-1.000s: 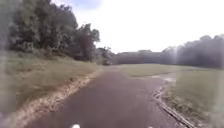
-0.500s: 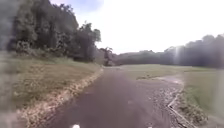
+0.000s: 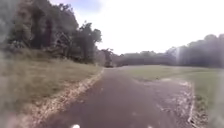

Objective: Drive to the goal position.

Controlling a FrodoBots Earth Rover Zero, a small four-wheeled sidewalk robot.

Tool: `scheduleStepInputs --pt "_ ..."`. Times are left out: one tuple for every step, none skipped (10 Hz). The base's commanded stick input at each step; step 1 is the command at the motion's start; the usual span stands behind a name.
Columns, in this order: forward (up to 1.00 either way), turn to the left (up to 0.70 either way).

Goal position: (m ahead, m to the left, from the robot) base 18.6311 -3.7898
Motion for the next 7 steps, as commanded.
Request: scheduleStepInputs --pt "0.85 -0.14" --pt "0.85 0.00" --pt "0.85 0.00" --pt "0.85 0.00" --pt "0.85 0.00" --pt "0.85 0.00" --pt "0.85 0.00"
